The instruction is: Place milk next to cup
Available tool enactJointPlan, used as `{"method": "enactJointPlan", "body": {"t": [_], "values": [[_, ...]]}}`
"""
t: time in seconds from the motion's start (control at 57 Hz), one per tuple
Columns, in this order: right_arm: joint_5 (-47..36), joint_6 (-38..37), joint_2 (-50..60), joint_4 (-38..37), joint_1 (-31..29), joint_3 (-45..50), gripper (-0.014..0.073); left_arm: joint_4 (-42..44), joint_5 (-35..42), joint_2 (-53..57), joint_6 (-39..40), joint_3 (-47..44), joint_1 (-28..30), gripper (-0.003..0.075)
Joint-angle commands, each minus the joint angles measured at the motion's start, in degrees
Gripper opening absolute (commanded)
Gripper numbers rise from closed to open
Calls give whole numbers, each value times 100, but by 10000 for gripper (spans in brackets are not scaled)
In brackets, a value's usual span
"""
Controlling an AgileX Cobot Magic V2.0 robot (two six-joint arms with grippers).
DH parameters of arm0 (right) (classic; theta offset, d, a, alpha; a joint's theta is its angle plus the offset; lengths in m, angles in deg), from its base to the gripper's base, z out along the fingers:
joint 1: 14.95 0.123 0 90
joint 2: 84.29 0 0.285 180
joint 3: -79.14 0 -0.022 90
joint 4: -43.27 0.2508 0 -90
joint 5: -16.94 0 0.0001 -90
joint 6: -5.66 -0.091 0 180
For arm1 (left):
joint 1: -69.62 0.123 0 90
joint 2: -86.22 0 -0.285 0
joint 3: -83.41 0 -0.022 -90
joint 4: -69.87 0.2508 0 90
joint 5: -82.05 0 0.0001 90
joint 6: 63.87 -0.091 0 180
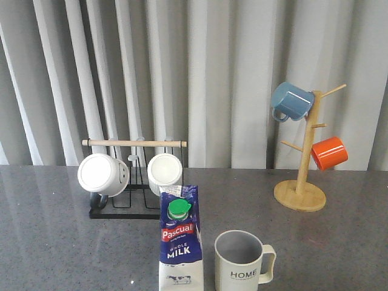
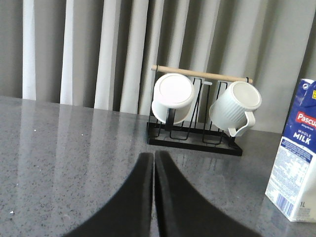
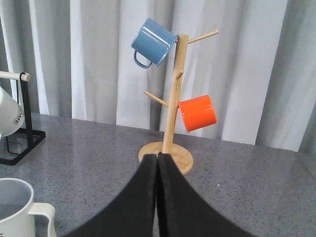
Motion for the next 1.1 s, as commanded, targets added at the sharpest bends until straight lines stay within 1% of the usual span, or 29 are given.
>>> {"method": "enactJointPlan", "body": {"t": [0.0,0.175,0.351,0.526,1.087], "values": [[-391,13,16,-41,-24,-200,-7,61,94,92,106,111,15,-6],[-391,13,16,-41,-24,-200,-7,61,-31,98,-185,111,-164,-6],[-391,13,16,-41,-24,-200,-7,266,-117,98,-247,111,-165,-6],[-391,13,16,-41,-24,-200,-7,247,-138,98,-634,111,-165,-6],[-391,13,16,-41,-24,-200,-7,266,-149,92,-696,118,-165,-6]]}}
